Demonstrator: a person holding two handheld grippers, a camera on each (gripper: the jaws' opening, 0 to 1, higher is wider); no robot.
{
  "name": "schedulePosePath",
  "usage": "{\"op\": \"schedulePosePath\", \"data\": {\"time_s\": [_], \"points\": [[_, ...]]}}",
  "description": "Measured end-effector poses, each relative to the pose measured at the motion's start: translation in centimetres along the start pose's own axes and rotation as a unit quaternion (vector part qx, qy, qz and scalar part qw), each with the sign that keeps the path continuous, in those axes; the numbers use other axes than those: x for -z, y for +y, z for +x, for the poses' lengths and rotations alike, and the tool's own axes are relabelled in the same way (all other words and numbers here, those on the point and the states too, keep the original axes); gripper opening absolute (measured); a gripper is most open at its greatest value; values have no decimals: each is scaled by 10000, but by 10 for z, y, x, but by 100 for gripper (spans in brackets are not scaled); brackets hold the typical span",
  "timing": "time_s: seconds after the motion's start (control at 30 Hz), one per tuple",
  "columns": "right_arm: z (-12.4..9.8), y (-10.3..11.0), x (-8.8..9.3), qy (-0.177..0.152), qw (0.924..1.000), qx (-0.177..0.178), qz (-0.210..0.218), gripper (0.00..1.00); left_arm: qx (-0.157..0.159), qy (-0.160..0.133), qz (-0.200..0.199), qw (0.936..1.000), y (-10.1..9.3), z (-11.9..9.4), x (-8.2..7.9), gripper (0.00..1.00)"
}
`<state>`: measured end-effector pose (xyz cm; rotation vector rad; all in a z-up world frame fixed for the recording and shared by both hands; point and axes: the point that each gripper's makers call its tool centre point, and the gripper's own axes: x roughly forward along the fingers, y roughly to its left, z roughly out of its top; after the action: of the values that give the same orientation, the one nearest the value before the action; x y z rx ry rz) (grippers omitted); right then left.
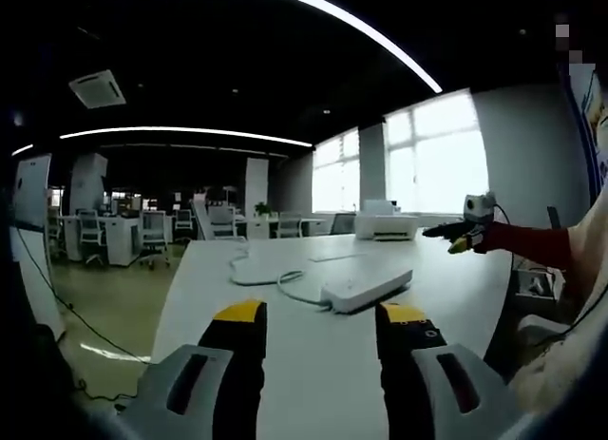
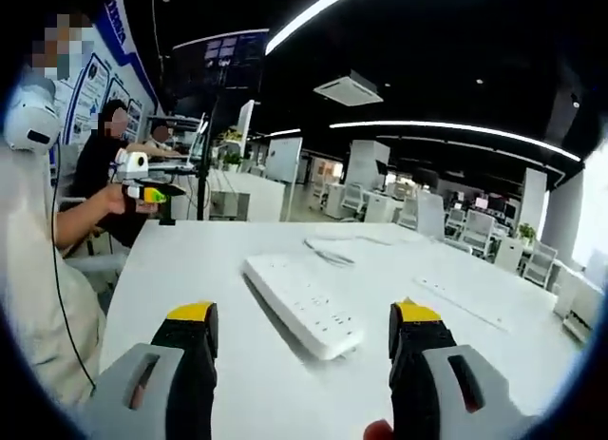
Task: Pick up the power strip scattered on the table, fix it on the side mounting bracket of the table, and press the switch
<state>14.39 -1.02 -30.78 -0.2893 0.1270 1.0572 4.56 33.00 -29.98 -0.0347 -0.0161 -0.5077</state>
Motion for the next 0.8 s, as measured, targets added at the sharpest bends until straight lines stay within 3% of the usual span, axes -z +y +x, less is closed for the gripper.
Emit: {"op": "schedulePosePath", "data": {"time_s": [0.8], "points": [[33, -50, 46, 887, 9946, -540, 24, 67, 5, -62, 43, 10000, -2, 4, -2, 50]]}}
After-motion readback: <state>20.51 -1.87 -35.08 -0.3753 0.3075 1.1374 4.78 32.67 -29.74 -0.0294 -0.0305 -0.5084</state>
